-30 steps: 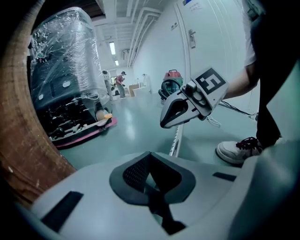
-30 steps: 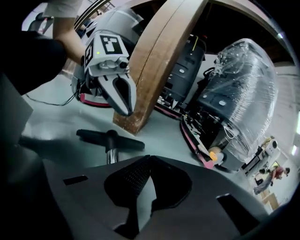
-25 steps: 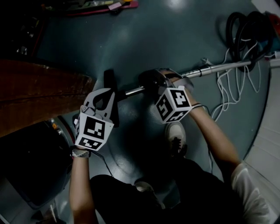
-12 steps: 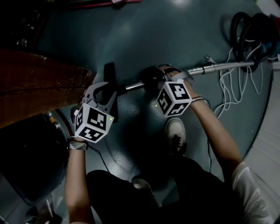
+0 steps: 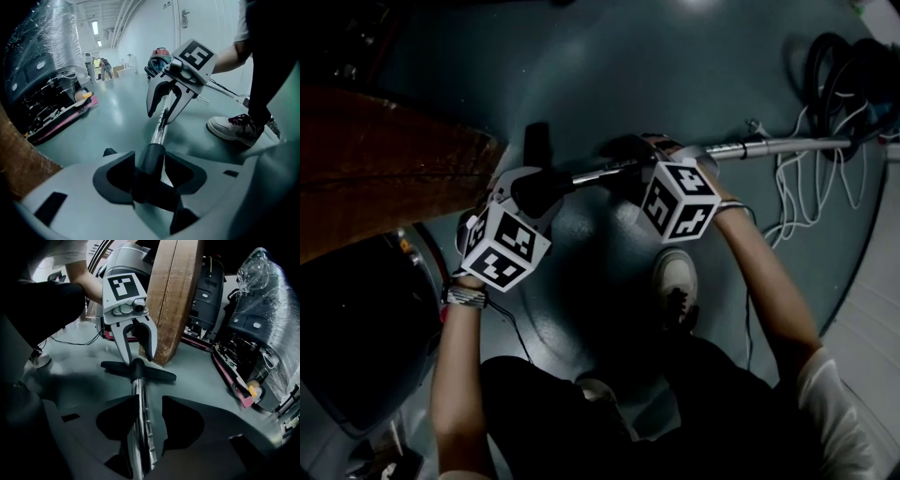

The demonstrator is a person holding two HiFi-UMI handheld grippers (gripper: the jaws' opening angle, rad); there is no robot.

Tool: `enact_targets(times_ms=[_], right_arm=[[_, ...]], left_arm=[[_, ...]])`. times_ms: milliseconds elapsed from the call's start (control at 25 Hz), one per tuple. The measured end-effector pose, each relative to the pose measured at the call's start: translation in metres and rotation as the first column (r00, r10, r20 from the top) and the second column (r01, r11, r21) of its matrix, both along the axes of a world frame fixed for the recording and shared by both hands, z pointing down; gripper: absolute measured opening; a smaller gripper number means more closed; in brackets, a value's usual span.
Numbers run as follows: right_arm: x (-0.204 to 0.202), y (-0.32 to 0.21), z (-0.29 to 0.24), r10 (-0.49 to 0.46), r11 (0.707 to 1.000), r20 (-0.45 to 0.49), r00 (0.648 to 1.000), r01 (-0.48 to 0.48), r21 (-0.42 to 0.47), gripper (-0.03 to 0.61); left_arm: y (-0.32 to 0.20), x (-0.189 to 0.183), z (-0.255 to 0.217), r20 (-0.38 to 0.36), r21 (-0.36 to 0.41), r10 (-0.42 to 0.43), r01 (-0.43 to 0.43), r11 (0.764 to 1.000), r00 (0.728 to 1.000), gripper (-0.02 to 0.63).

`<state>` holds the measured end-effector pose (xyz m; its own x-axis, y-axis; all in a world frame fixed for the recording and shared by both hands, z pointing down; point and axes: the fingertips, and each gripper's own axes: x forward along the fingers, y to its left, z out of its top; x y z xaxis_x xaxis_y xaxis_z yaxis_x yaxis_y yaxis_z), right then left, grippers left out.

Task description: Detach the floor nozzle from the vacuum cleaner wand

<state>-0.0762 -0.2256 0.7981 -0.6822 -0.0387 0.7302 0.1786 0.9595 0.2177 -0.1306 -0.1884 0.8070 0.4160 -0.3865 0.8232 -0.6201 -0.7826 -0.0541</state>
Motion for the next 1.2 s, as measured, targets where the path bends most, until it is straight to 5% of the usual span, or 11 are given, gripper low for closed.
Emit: enact_targets(times_ms=[360, 880, 1200], right_arm=[[0.012, 0.012, 0.022, -0.089, 0.994, -0.132, 0.987, 0.080, -0.071, 0.196], [0.014, 0.008, 0.055, -0.131, 0.991, -0.255, 0.958, 0.136, 0.000, 0.182], [0.013, 0.006, 0.057, -0.125, 0.991, -0.264, 0.956, 0.133, 0.014, 0.153]], left_arm=[[0.002, 0.004, 0.023, 0.013, -0.069, 0.056, -0.055, 0.996, 0.998, 0.265], [0.004, 0.009, 0.046, 0.051, -0.102, 0.120, -0.114, 0.988, 0.991, 0.261], [0.000, 0.007, 0.047, 0.067, -0.065, 0.141, -0.136, 0.988, 0.988, 0.201]])
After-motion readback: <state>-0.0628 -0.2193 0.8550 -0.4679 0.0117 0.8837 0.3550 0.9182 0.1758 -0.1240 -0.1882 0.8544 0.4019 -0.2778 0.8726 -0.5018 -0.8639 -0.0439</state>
